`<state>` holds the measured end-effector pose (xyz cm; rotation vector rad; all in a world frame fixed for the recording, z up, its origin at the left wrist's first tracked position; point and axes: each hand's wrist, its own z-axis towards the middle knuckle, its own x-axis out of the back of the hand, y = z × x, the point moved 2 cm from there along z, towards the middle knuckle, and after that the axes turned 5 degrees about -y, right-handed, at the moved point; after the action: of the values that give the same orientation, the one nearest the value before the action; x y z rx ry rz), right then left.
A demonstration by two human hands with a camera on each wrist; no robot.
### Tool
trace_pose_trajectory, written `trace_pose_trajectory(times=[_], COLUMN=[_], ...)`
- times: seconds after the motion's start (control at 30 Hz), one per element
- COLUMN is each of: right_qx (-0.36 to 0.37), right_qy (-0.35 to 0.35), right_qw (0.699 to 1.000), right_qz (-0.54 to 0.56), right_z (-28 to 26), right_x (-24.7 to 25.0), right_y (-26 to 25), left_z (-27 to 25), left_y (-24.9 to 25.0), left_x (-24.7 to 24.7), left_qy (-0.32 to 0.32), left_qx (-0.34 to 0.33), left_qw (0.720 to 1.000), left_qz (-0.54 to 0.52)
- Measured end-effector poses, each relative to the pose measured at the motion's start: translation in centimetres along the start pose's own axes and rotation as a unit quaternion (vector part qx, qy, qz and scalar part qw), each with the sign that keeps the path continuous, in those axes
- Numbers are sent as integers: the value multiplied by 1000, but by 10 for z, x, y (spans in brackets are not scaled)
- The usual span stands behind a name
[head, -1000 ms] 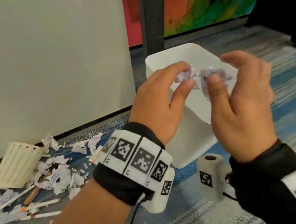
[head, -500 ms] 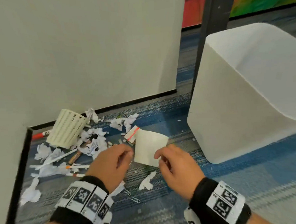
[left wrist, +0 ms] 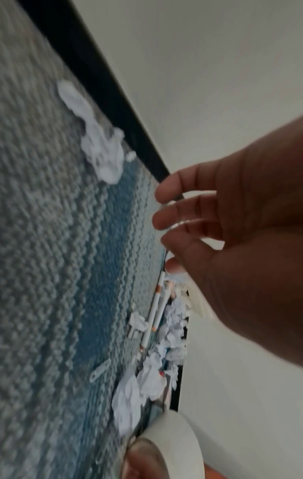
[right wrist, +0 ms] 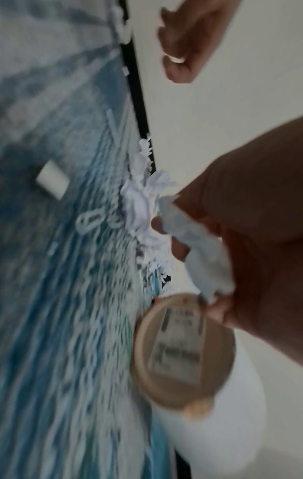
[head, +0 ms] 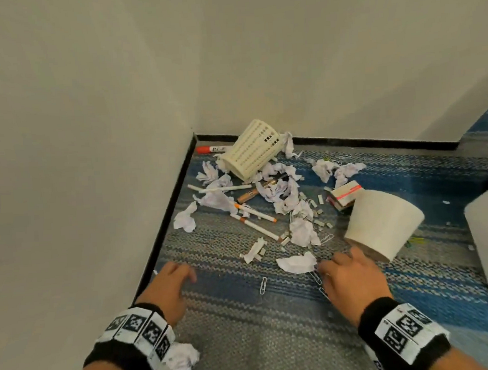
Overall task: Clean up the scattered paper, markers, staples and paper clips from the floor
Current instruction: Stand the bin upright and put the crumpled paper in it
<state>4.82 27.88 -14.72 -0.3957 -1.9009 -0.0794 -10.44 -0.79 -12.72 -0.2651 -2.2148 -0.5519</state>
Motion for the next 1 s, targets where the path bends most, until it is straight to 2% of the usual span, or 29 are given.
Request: trace_pose_trajectory(times=[0.07,0.17,0.33,0.37,0.43,0.5,0.63,0.73,0.83,0.9,1.0], right_qx=[45,57,-2,-3,15,48,112,121,89,80,100], right_qy=[-9,-57,-114,-107,-78,-59,-58,-83,-101,-104,-67], right_qw=[996,989,991,993,996,996,980,984,991,991,993], right_qz=[76,124,73,58,42,51,155,102,10,-1,20], right_z=[5,18,28,28,29,34,52,69,83,88,89], right_x=[6,0,-10,-10,-4,-2,0,-3,1,4,7], right_y=[-22,-40,-44,-46,-56,-70,-100,-110,-115,-117,-116], left_z=[-13,-34,-49,-50,-50,-51,-50,-43,-30,-22,-11], left_y=[-15,-27,-38,-37,-35,-36,-40,-49,-71,-81,-85], left_x=[-2,-13,-50,-55,-58,-55,-36,-19,-22,-29,-35], left_qy=[-12,-62,-208,-217,-200,-157,24,99,100,74,35], left_qx=[40,73,100,98,84,88,74,68,126,159,174], left_qw=[999,995,970,968,972,981,997,990,985,984,984], left_qz=[3,4,72,83,93,78,28,-78,-62,-26,20])
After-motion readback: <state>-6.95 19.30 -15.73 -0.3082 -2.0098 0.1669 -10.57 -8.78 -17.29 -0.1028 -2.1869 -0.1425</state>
